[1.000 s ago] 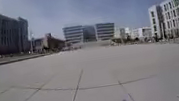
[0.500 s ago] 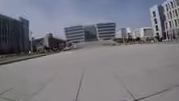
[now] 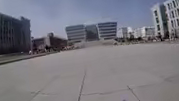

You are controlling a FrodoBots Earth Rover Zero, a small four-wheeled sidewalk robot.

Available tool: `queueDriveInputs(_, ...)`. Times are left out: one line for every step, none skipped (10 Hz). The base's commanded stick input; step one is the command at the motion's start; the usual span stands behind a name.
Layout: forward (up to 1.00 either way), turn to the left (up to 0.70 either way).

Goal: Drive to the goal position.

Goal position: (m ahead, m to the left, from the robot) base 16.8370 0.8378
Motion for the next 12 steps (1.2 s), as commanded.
queueDriveInputs(1.00,0.00)
queueDriveInputs(1.00,0.00)
queueDriveInputs(1.00,0.00)
queueDriveInputs(1.00,0.00)
queueDriveInputs(1.00,0.00)
queueDriveInputs(1.00,0.00)
queueDriveInputs(1.00,0.00)
queueDriveInputs(1.00,0.00)
queueDriveInputs(1.00,0.00)
queueDriveInputs(1.00,0.00)
queueDriveInputs(1.00,0.00)
queueDriveInputs(1.00,0.00)
